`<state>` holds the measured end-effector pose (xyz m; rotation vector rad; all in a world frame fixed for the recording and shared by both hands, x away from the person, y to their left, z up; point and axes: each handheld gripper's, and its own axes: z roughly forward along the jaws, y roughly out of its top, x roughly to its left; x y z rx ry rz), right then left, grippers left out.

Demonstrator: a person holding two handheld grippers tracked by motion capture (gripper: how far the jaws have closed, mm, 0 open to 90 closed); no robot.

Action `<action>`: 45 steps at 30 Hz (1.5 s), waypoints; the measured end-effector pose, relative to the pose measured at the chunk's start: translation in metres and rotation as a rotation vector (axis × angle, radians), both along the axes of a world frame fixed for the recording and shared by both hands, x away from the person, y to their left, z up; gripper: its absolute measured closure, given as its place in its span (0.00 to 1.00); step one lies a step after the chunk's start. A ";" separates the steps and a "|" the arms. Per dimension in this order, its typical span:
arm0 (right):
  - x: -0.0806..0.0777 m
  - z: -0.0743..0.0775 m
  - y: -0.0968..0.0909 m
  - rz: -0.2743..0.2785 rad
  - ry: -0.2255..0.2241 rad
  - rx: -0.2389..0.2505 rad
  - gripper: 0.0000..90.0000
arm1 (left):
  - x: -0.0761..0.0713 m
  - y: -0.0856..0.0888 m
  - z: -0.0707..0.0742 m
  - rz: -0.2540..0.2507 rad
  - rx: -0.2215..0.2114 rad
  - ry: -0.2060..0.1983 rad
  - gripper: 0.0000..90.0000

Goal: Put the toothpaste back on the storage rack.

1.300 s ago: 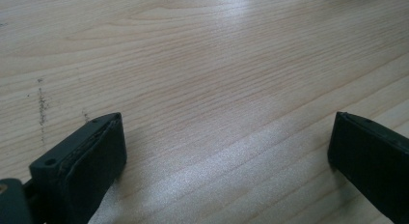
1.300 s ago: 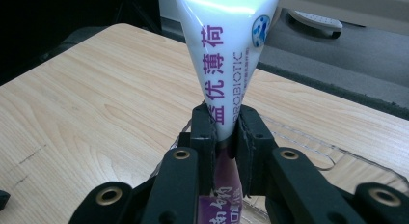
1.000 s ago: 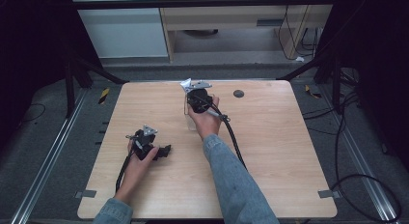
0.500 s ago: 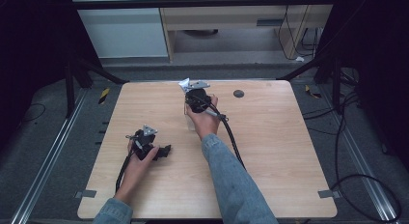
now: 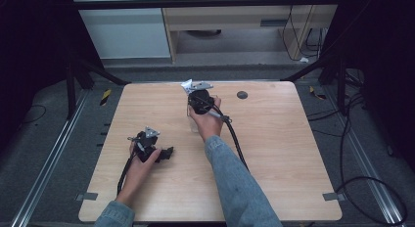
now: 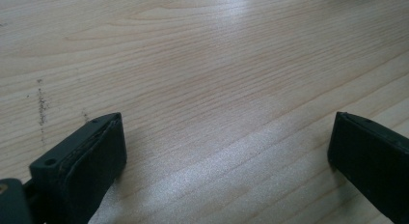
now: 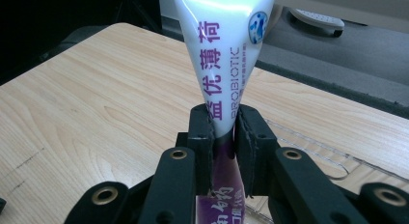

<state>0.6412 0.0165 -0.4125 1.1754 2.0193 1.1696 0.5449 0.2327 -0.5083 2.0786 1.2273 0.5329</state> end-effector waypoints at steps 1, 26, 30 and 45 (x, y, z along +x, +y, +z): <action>0.000 0.000 0.000 0.002 0.002 0.000 0.85 | 0.000 0.000 0.000 0.000 0.000 0.000 0.00; -0.007 0.008 -0.005 0.019 0.021 0.001 0.78 | 0.000 0.000 0.000 -0.002 0.000 0.000 0.00; -0.011 0.011 -0.007 0.029 0.022 0.002 0.78 | 0.000 0.000 0.000 -0.002 -0.001 0.000 0.00; -0.025 0.027 -0.026 0.042 0.006 0.001 0.72 | 0.000 0.000 0.000 -0.002 0.000 0.000 0.00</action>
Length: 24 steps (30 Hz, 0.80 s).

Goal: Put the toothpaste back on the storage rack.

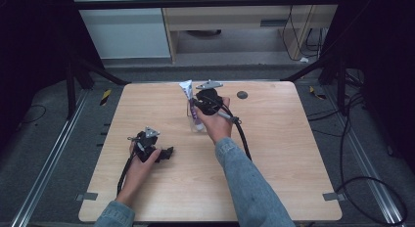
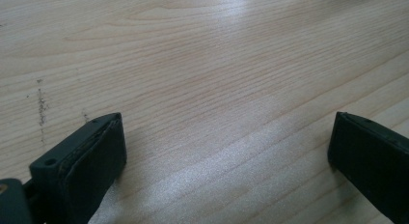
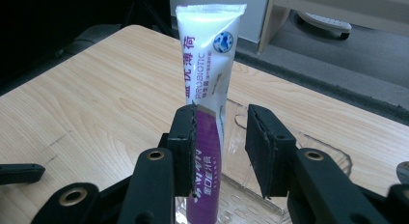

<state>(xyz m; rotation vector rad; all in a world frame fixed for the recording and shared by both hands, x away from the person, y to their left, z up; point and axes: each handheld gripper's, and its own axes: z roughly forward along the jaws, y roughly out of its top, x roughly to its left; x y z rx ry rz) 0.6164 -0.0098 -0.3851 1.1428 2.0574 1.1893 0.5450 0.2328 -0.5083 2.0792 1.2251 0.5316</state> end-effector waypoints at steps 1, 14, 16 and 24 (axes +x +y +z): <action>-0.001 0.002 -0.001 0.001 0.001 0.001 0.71 | 0.000 0.000 0.000 0.000 0.000 0.000 0.00; -0.014 0.016 -0.020 0.027 -0.006 0.029 0.57 | 0.000 0.000 0.000 0.001 -0.002 -0.001 0.00; -0.015 0.019 -0.023 0.034 -0.001 0.033 0.53 | 0.000 0.000 0.000 0.002 -0.003 -0.002 0.00; -0.021 0.027 -0.034 0.050 -0.005 0.052 0.40 | 0.001 0.000 0.000 0.000 0.001 0.000 0.00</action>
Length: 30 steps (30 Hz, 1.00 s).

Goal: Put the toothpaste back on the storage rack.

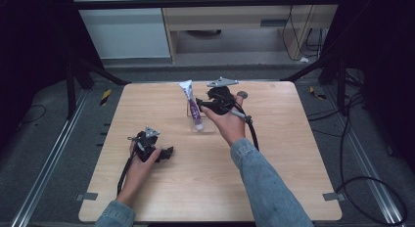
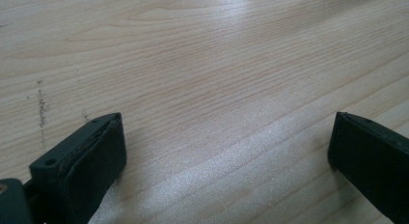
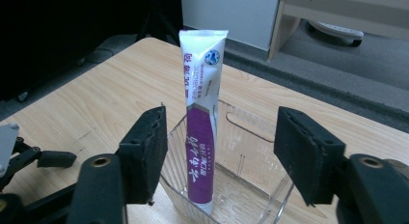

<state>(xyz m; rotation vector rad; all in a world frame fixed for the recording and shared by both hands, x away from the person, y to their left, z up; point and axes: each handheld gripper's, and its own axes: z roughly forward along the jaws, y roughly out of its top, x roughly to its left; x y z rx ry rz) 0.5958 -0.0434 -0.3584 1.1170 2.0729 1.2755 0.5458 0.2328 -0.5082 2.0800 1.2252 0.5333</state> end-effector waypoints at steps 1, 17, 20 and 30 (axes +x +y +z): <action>0.000 0.001 -0.001 -0.002 -0.003 -0.001 0.40 | 0.000 0.000 0.000 0.000 0.000 0.000 0.00; -0.009 0.010 -0.026 0.004 -0.016 -0.023 0.22 | 0.000 0.000 0.000 -0.001 0.001 0.001 0.00; -0.011 0.009 -0.033 0.024 0.005 -0.037 0.17 | 0.000 0.000 0.000 -0.003 0.003 0.002 0.00; -0.018 0.006 -0.055 -0.019 0.018 -0.021 0.12 | 0.000 0.000 0.000 -0.002 0.000 0.001 0.00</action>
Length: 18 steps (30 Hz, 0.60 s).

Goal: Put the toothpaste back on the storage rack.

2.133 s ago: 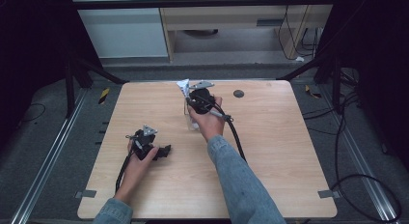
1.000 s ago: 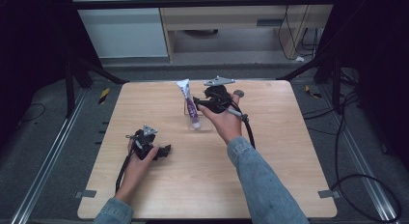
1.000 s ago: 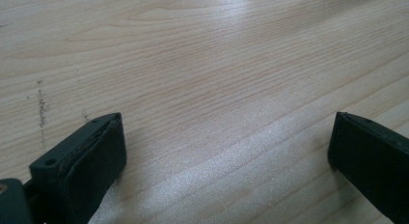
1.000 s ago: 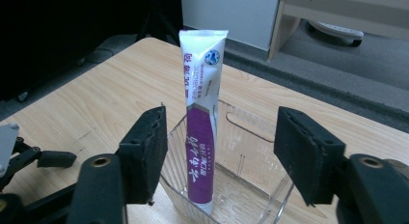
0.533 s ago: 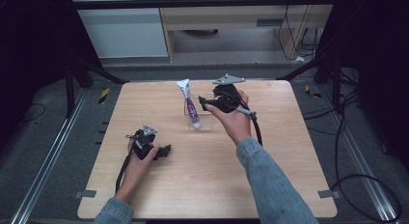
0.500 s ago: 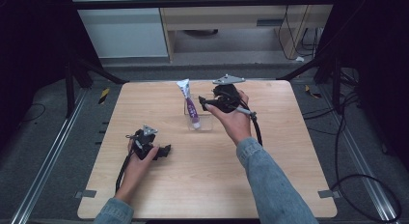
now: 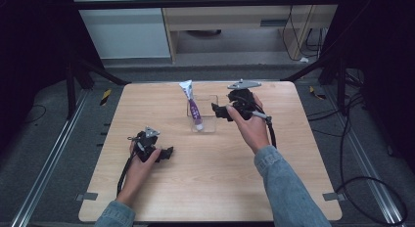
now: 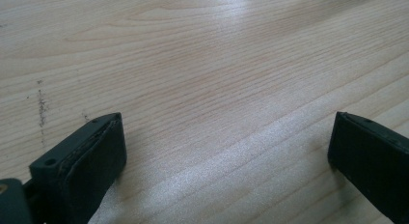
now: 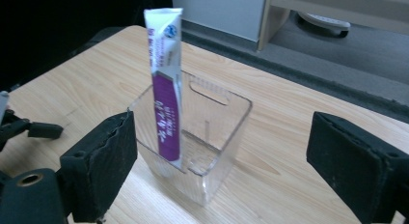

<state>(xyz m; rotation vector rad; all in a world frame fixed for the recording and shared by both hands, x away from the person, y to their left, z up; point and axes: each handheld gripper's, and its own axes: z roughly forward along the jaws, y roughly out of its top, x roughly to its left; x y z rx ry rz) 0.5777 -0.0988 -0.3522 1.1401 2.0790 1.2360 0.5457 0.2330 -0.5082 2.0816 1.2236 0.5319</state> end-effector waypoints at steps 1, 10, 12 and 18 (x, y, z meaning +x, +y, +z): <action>0.000 0.000 -0.003 -0.006 0.001 0.000 0.12 | 0.000 0.000 0.000 0.000 0.000 0.000 0.00; -0.005 -0.007 -0.027 -0.041 -0.004 0.015 0.11 | 0.000 0.000 0.000 0.000 0.004 0.000 0.00; -0.006 -0.009 -0.031 -0.042 -0.007 0.014 0.11 | 0.000 0.000 0.000 -0.001 0.005 0.002 0.00; -0.008 -0.014 -0.041 -0.050 0.003 0.020 0.11 | 0.000 0.000 0.000 -0.001 0.007 0.001 0.00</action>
